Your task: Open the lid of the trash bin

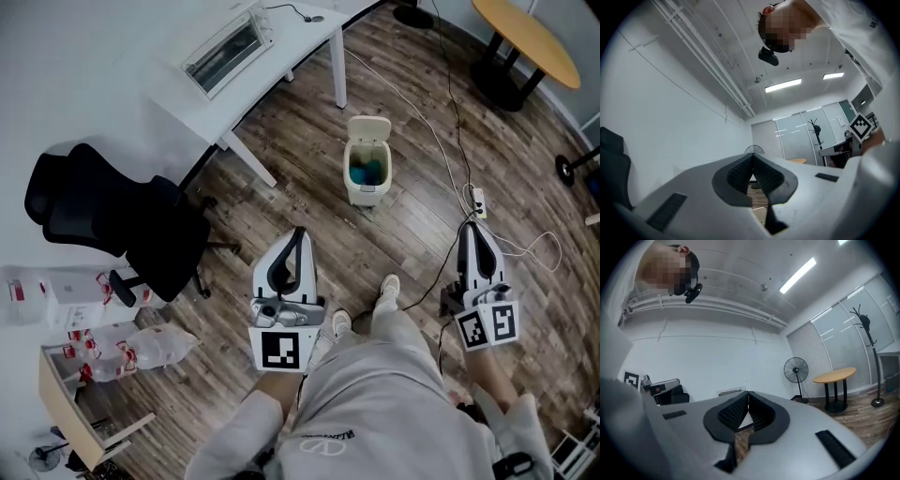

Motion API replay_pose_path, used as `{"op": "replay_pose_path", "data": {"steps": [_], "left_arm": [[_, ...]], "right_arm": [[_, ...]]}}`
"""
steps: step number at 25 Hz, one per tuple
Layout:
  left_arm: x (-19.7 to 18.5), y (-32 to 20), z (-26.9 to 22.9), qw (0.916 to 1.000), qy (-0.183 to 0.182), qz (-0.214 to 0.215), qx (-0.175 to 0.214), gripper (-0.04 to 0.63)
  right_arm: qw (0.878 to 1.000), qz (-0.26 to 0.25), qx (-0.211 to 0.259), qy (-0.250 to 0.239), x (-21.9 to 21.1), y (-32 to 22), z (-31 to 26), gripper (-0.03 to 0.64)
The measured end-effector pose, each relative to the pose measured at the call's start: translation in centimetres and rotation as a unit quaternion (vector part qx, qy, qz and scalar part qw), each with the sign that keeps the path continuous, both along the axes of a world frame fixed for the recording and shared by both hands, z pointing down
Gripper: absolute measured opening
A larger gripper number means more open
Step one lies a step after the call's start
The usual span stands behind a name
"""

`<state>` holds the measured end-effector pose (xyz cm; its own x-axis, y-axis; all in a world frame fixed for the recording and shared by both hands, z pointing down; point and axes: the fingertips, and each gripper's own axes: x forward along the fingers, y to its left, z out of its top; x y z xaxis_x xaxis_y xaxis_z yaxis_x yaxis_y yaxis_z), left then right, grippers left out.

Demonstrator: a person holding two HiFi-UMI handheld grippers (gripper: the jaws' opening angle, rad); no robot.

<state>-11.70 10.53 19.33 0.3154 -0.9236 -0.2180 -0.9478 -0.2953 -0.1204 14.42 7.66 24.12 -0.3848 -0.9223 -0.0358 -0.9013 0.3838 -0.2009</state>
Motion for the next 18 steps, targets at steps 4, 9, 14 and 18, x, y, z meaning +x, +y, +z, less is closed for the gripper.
{"op": "replay_pose_path", "data": {"steps": [4, 9, 14, 18], "left_arm": [[-1.8, 3.0, 0.5, 0.9998, 0.011, 0.018, 0.002, -0.002], [-2.7, 6.2, 1.7, 0.9991, 0.017, 0.038, -0.008, -0.002], [-3.1, 7.8, 2.3, 0.9986, 0.024, 0.043, -0.016, -0.002], [-3.1, 8.9, 1.8, 0.9987, 0.023, 0.043, -0.016, -0.002]], "right_arm": [[1.000, 0.011, -0.005, 0.004, -2.2, 4.3, 0.4, 0.017], [0.999, 0.026, -0.011, 0.025, -3.5, 8.7, 1.2, 0.017], [0.999, 0.037, -0.020, 0.031, -3.1, 11.0, 1.4, 0.017], [0.998, 0.049, -0.029, 0.024, -1.8, 12.0, 1.3, 0.017]]}}
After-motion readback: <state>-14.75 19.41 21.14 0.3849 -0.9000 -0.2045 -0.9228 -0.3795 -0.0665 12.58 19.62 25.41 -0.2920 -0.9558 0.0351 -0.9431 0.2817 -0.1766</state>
